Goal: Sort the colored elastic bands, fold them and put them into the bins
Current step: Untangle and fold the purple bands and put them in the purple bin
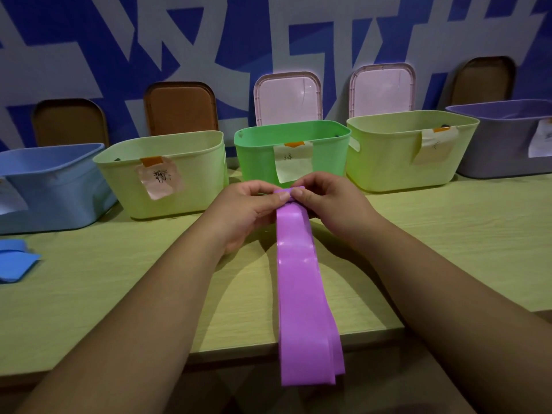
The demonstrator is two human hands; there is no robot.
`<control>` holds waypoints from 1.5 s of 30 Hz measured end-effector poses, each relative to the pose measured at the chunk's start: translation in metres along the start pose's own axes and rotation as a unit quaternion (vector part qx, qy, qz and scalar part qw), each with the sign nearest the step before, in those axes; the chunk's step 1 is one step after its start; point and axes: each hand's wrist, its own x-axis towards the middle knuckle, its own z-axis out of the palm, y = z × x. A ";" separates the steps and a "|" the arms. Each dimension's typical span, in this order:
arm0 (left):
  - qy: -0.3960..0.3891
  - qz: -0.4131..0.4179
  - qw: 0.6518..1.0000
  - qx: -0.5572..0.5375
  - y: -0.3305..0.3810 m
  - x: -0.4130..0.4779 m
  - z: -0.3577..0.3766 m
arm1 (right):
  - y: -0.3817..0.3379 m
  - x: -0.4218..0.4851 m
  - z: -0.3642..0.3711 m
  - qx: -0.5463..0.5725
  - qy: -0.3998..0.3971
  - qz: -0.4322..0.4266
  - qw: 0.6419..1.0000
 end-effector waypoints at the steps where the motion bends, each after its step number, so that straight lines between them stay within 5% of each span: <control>1: 0.008 0.009 1.000 0.006 0.000 0.000 0.000 | 0.000 0.000 0.000 0.000 0.001 -0.002 1.000; 12: 0.036 0.031 0.998 0.045 0.004 -0.004 -0.002 | -0.009 -0.008 0.000 -0.004 -0.027 0.002 1.000; 22: -0.025 -0.066 0.994 -0.084 0.004 -0.003 -0.003 | -0.004 -0.004 -0.006 0.056 -0.060 0.021 0.996; 30: -0.047 -0.104 0.993 -0.019 0.006 -0.007 -0.007 | -0.004 -0.008 -0.009 0.099 -0.080 0.036 0.991; 36: -0.070 -0.070 0.995 -0.020 0.011 -0.012 -0.009 | -0.005 -0.010 -0.009 0.129 -0.075 0.031 0.988; 45: -0.003 -0.002 0.999 0.033 0.006 -0.011 -0.004 | -0.008 -0.010 -0.006 0.171 -0.095 0.050 0.979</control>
